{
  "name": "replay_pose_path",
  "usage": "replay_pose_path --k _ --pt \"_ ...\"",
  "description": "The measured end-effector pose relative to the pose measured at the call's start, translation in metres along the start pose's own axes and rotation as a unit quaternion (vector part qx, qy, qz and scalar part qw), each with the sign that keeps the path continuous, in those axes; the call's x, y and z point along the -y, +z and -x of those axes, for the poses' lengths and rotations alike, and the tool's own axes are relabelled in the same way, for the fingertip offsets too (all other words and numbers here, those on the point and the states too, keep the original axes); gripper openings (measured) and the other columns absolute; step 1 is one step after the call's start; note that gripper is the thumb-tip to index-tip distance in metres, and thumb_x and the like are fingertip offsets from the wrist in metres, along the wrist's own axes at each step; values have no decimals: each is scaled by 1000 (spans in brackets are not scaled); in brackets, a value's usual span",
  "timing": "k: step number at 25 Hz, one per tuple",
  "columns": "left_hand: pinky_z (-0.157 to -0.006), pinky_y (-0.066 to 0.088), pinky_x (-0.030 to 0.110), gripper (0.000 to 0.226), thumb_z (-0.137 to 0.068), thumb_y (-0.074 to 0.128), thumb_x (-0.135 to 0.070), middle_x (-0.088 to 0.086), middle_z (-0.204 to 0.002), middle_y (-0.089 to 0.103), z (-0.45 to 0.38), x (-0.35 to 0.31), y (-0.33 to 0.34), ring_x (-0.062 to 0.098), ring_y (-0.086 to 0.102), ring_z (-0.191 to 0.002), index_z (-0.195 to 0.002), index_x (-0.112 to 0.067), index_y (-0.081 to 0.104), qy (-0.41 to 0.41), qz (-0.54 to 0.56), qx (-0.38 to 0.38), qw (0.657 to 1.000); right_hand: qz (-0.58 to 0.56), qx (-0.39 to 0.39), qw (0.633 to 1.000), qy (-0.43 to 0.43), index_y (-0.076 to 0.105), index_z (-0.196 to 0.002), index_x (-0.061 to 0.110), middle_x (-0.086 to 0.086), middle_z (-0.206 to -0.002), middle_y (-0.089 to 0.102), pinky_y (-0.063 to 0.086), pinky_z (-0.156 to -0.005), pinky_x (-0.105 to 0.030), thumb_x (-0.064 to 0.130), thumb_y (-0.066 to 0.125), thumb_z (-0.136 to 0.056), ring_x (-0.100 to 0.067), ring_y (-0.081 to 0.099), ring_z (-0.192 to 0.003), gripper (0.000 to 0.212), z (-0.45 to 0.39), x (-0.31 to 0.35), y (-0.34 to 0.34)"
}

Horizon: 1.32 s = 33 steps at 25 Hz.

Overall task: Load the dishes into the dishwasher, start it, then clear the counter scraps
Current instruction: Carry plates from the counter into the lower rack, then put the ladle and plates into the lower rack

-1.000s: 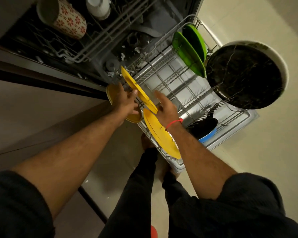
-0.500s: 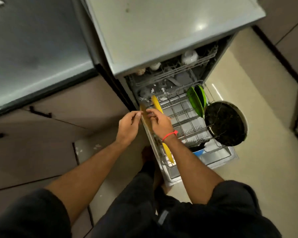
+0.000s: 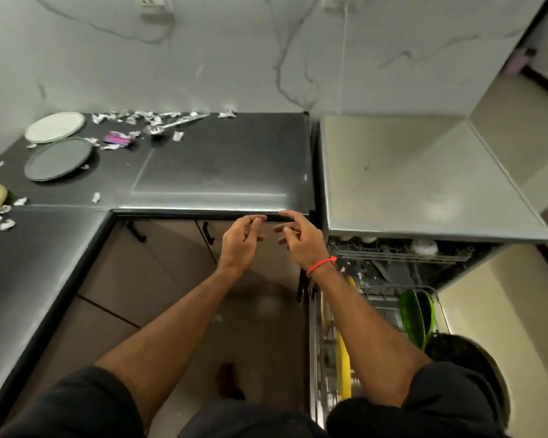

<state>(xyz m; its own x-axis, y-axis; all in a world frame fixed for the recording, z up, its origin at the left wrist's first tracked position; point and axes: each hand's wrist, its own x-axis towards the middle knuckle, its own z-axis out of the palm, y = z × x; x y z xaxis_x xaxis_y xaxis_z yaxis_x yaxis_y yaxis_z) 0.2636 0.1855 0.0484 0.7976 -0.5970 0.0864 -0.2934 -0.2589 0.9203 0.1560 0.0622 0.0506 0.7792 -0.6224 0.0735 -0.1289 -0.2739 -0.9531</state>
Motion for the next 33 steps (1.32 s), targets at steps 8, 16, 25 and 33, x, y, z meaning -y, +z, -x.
replay_pose_path --k 8,16,25,33 --pt "-71 58 24 25 -105 52 -31 -2 -115 69 -93 47 -137 7 73 -81 -123 -22 67 7 14 -78 997 27 58 997 -38 57 -129 21 4 -101 72 57 -72 -24 5 51 -97 -12 71 -76 37 -107 64 125" --pt "-74 62 38 26 -104 54 -27 2 -110 68 -198 94 -284 12 71 -82 -126 -19 63 -54 -5 -124 991 39 37 998 -38 59 -126 20 1 -102 70 55 -64 -19 -2 50 -94 -14 70 -80 40 -230 115 253" --pt "-82 61 44 29 -102 50 -14 5 -125 60 -282 146 -330 16 69 -91 -128 -21 62 -81 -28 -132 987 21 21 999 25 64 -115 17 0 -95 72 62 -71 -38 -3 50 -89 -21 72 -78 36 -335 102 322" --pt "-97 55 52 32 -99 53 -18 -8 -125 48 -384 173 -328 20 61 -115 -128 -30 59 -118 -62 -120 984 94 107 987 76 52 -136 23 -3 -96 67 46 -81 -26 7 59 -90 -16 60 -89 49 -459 82 382"
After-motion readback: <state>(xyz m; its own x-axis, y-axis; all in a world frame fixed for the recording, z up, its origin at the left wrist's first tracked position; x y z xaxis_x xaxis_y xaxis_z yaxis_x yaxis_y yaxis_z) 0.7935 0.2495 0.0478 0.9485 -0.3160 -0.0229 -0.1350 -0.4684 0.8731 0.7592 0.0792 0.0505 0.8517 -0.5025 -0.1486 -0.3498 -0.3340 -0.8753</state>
